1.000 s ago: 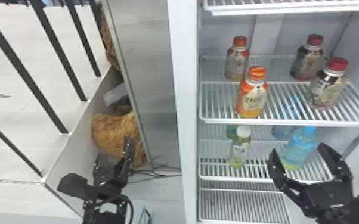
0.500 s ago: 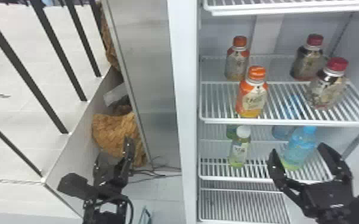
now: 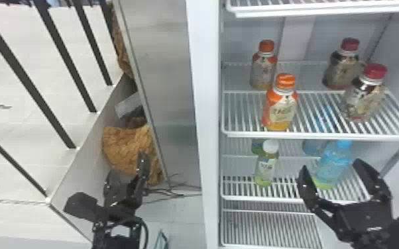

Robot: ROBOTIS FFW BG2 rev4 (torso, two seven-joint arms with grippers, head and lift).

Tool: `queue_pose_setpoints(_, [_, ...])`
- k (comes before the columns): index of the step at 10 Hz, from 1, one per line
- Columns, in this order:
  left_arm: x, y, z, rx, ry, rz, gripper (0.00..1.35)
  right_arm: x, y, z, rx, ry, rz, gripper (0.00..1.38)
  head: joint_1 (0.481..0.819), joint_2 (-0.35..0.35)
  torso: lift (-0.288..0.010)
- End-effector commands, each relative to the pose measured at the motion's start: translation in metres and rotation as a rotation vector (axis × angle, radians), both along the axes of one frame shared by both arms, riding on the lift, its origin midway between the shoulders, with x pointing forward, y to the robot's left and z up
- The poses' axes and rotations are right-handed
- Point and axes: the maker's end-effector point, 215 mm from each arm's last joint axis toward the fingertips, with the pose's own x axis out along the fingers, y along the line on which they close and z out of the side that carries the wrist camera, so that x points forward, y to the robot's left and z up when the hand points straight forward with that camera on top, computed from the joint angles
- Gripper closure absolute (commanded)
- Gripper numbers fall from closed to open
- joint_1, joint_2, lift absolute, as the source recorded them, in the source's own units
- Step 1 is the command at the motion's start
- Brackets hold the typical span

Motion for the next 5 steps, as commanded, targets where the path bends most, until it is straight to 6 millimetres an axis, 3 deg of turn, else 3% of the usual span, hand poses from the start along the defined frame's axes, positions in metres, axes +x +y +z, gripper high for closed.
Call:
queue_pose_setpoints(1, [0.0,0.0,0.0,0.0,0.0,0.0,0.0,0.0,0.0,0.0,0.0,0.0,0.0,0.0,0.695,0.093,-0.04])
queue_pose_setpoints(5, [0.0,0.0,0.0,0.0,0.0,0.0,0.0,0.0,0.0,0.0,0.0,0.0,0.0,0.0,0.695,0.093,-0.04])
